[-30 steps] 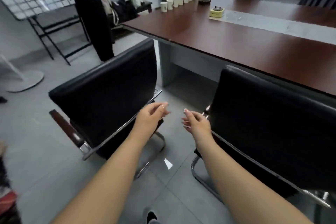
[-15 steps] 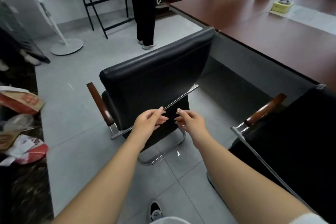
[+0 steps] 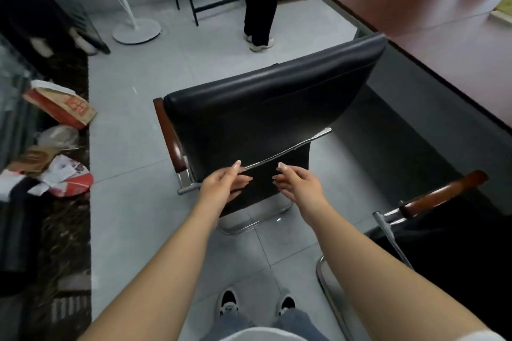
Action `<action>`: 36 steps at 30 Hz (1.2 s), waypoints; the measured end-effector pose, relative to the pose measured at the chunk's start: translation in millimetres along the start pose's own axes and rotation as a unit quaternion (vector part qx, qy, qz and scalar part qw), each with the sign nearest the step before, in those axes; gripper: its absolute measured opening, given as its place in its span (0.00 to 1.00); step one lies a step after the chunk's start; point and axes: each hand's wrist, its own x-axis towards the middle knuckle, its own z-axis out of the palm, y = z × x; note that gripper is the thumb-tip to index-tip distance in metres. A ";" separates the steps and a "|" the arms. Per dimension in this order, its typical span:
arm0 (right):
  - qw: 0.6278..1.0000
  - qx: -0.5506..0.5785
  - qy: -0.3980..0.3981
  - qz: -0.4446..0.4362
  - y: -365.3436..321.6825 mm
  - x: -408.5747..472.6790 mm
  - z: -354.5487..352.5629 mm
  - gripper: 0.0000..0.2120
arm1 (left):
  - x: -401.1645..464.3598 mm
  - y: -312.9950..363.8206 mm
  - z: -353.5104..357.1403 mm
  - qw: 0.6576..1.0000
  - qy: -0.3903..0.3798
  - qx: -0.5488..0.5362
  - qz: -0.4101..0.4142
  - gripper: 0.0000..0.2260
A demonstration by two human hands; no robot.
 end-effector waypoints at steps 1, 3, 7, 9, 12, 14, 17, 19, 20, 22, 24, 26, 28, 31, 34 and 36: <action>1.000 -0.008 -0.022 -0.005 -3.4 1.9 -1.3 0.07 | -1.7 1.1 0.3 1.000 0.011 -0.007 0.000 0.10; 0.996 -0.027 -0.088 -0.014 -16.0 6.7 0.5 0.08 | -6.8 3.2 0.2 0.998 0.045 -0.033 0.011 0.10; 0.979 -0.073 -0.172 -0.086 -51.1 18.1 11.8 0.09 | -11.8 20.0 -4.3 0.993 0.081 -0.046 0.074 0.08; 0.967 -0.108 -0.198 -0.116 -64.9 24.9 20.9 0.13 | -11.7 26.0 -8.8 0.990 0.103 -0.041 0.089 0.09; 0.958 -0.141 -0.214 -0.129 -73.7 31.6 31.8 0.17 | -7.3 30.7 -13.9 0.987 0.119 -0.051 0.093 0.11; 0.962 -0.127 -0.211 -0.120 -76.0 33.9 37.0 0.12 | -3.5 32.8 -18.0 0.986 0.127 -0.067 0.089 0.14; 0.971 -0.104 -0.180 -0.122 -82.1 38.2 45.2 0.12 | 7.3 37.2 -25.1 0.983 0.144 -0.077 0.089 0.15; 0.970 -0.109 -0.177 -0.128 -87.6 41.3 51.6 0.13 | 12.9 41.0 -28.1 0.981 0.146 -0.090 0.095 0.15; 0.967 -0.122 -0.180 -0.131 -89.8 43.2 56.1 0.14 | 16.1 42.4 -29.9 0.981 0.139 -0.097 0.097 0.14; 0.966 -0.136 -0.176 -0.133 -93.3 45.5 62.0 0.14 | 18.8 42.8 -31.7 0.982 0.124 -0.099 0.105 0.13; 0.969 -0.137 -0.153 -0.140 -95.9 49.1 66.8 0.15 | 22.0 44.8 -36.1 0.983 0.109 -0.093 0.111 0.13; 0.969 -0.137 -0.141 -0.152 -98.9 52.1 69.2 0.16 | 26.3 49.1 -40.1 0.984 0.096 -0.098 0.109 0.13; 0.968 -0.140 -0.138 -0.155 -98.3 52.9 69.3 0.16 | 30.3 49.3 -45.5 0.987 0.086 -0.091 0.099 0.14; 0.967 -0.155 -0.115 -0.167 -89.5 45.8 62.2 0.15 | 30.4 40.9 -50.4 0.993 0.076 -0.046 0.073 0.15; 0.970 -0.140 -0.117 -0.164 -68.0 29.9 72.4 0.11 | 30.6 38.1 -58.3 0.997 0.038 0.011 0.067 0.20; 0.967 -0.141 -0.166 -0.132 -50.2 16.7 94.8 0.06 | 31.9 41.9 -66.0 0.997 0.031 0.040 0.066 0.17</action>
